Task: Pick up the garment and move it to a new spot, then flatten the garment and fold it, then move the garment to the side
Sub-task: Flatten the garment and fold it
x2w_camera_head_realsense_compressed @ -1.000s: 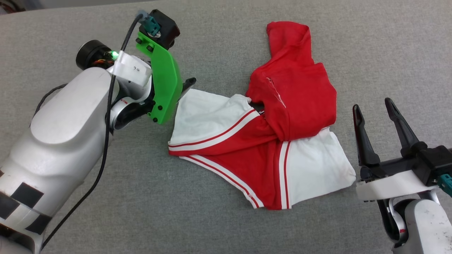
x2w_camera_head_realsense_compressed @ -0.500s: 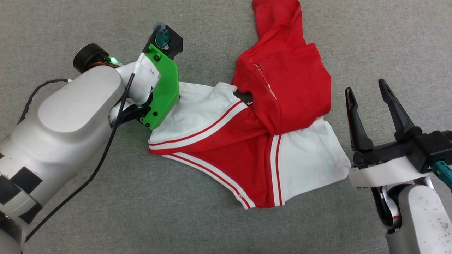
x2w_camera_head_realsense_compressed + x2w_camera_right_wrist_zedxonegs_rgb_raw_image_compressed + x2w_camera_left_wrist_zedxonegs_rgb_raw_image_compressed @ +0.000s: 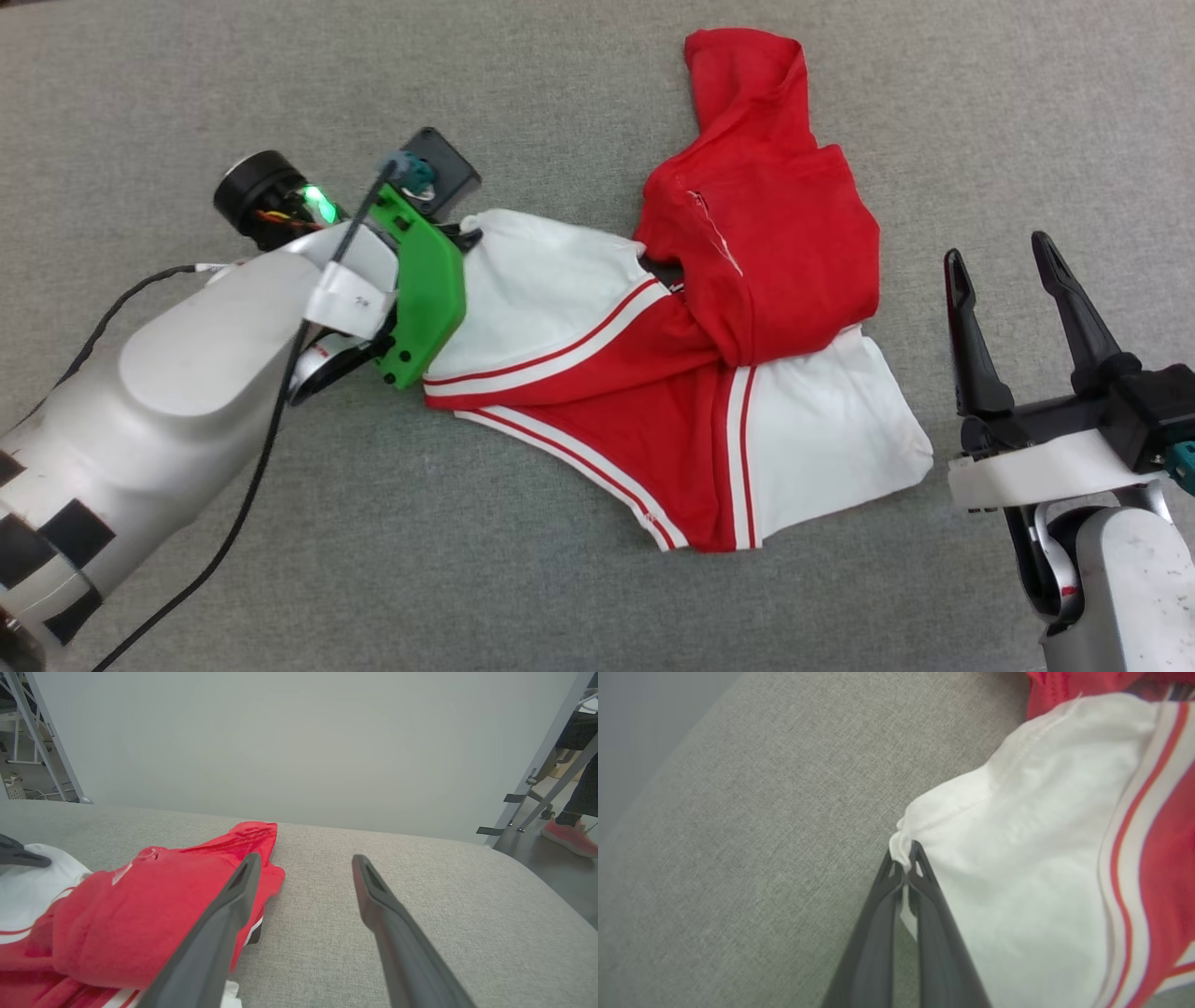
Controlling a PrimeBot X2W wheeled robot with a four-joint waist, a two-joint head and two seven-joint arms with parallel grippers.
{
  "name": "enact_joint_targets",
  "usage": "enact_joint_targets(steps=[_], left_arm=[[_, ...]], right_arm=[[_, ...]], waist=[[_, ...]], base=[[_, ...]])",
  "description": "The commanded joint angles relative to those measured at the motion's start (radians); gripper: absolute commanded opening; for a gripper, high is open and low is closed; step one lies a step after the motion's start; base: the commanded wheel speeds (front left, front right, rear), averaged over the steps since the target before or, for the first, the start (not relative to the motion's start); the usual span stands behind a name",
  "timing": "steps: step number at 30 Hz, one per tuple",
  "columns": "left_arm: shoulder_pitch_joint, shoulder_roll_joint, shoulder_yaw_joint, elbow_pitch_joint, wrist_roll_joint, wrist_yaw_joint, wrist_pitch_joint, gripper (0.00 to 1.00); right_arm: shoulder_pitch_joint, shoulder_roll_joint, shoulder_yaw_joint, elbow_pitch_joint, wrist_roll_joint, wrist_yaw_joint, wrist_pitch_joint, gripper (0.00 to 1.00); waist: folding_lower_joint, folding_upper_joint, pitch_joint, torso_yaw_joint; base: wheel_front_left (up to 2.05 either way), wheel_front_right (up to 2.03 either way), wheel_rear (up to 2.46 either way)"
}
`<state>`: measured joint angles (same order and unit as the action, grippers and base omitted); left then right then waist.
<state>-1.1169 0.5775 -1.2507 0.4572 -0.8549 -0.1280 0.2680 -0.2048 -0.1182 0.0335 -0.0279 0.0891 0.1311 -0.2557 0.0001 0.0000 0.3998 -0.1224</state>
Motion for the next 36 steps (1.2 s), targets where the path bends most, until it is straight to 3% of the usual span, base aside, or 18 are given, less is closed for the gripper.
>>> enact_joint_targets(steps=[1, 14, 20, 23, 24, 25, 31, 36], left_arm=[[0.023, 0.023, 0.015, 0.016, -0.013, -0.002, -0.036, 0.0], [0.184, 0.157, 0.094, 0.203, -0.112, 0.043, -0.2, 0.0], [0.241, 0.165, 0.106, 0.333, -0.152, 0.042, -0.225, 0.0], [0.262, 0.141, 0.106, 0.381, -0.164, 0.035, -0.245, 0.0], [0.267, 0.127, 0.111, 0.392, -0.171, 0.032, -0.262, 0.34], [0.267, 0.119, 0.113, 0.399, -0.167, 0.034, -0.284, 1.0], [0.277, 0.069, 0.143, 0.426, -0.138, 0.096, -0.48, 1.0], [0.307, 0.054, 0.253, 0.298, -0.039, 0.228, -0.529, 1.0]], right_arm=[[0.018, -0.003, -0.008, 0.003, -0.006, 0.0, -0.006, 1.0], [0.059, -0.011, -0.012, 0.015, 0.0, 0.0, -0.006, 1.0], [0.071, -0.012, -0.026, 0.015, -0.004, 0.0, -0.004, 1.0], [0.073, -0.013, -0.026, 0.016, -0.004, 0.0, -0.002, 1.0], [0.075, -0.014, -0.029, 0.015, -0.004, 0.0, 0.0, 1.0], [0.077, -0.015, -0.032, 0.014, -0.004, 0.0, 0.003, 1.0], [0.073, -0.049, -0.06, -0.029, -0.009, 0.0, 0.027, 1.0], [0.064, -0.111, -0.095, -0.111, -0.004, 0.0, 0.086, 1.0]], waist=[[-0.0001, 0.0, -0.046, 0.037], [-0.0001, 0.0, -0.078, 0.062], [-0.0001, 0.0, -0.068, 0.049], [-0.0001, 0.0, -0.071, 0.045], [-0.0001, 0.0, -0.076, 0.047], [-0.0001, 0.0, -0.081, 0.049], [-0.0001, 0.0, -0.139, 0.067], [-0.0001, 0.0, -0.184, 0.097]], base=[[0.0, 0.0, 0.0], [0.0, 0.0, 0.0], [0.0, 0.0, 0.0], [0.0, 0.0, 0.0], [0.0, 0.0, 0.0], [0.0, 0.0, 0.0], [0.0, 0.0, 0.0], [0.0, 0.0, 0.0]])
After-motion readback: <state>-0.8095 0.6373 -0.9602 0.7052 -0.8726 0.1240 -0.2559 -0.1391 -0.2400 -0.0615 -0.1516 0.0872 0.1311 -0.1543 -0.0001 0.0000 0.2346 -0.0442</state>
